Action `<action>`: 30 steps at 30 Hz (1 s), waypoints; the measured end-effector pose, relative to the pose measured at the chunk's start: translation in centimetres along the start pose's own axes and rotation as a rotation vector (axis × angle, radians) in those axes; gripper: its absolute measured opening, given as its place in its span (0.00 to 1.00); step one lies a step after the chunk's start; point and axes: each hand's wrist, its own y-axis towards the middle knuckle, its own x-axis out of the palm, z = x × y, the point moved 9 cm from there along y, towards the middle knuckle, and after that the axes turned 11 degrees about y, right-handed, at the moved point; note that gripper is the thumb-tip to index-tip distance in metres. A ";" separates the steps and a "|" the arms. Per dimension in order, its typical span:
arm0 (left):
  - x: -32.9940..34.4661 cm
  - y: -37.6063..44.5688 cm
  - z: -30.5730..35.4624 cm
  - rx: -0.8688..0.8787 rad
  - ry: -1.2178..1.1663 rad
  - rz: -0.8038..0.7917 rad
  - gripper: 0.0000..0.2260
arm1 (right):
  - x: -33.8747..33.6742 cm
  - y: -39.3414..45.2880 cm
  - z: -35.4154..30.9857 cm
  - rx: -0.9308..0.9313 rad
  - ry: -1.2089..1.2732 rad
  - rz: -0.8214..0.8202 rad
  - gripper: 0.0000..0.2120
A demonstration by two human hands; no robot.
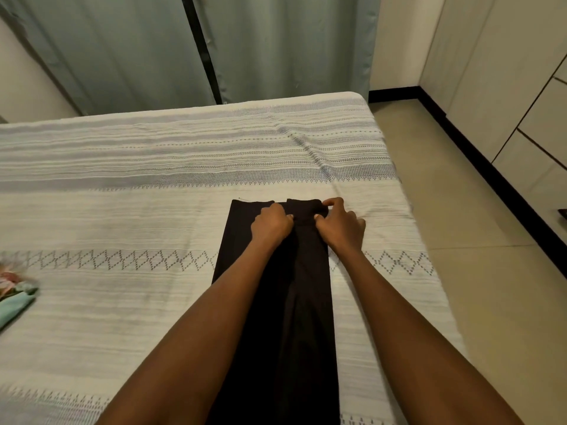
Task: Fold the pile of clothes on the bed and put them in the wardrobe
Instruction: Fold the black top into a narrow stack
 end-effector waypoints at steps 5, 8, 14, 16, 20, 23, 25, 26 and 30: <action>-0.4 -1.1 0.4 0.072 0.117 0.140 0.16 | 0.2 0.0 0.0 -0.109 0.078 0.016 0.14; -1.2 -3.2 1.0 0.141 0.207 0.200 0.17 | -0.3 -0.4 0.1 -0.114 0.207 -0.029 0.24; -1.1 -10.4 -2.0 0.083 0.120 0.092 0.22 | -2.2 -7.6 0.6 -0.181 0.145 -0.023 0.28; -0.1 -13.7 -3.6 0.057 0.108 -0.001 0.24 | -2.6 -11.2 0.6 -0.192 0.093 -0.014 0.27; 1.3 -20.6 -6.3 0.064 0.108 -0.146 0.27 | -4.1 -18.5 0.1 -0.141 0.019 -0.029 0.26; 2.1 -24.6 -7.1 0.099 0.133 -0.217 0.23 | -4.0 -23.8 -0.8 -0.174 -0.143 -0.120 0.25; 2.4 -26.4 -7.6 0.095 0.139 -0.222 0.20 | -3.6 -26.7 -1.0 -0.161 -0.215 -0.184 0.22; 2.4 -27.0 -8.0 0.079 0.124 -0.208 0.19 | -3.6 -27.8 -0.9 -0.142 -0.225 -0.204 0.18; 2.1 -29.7 -9.4 0.027 0.075 -0.164 0.19 | -4.9 -30.6 -0.3 -0.070 -0.206 -0.218 0.07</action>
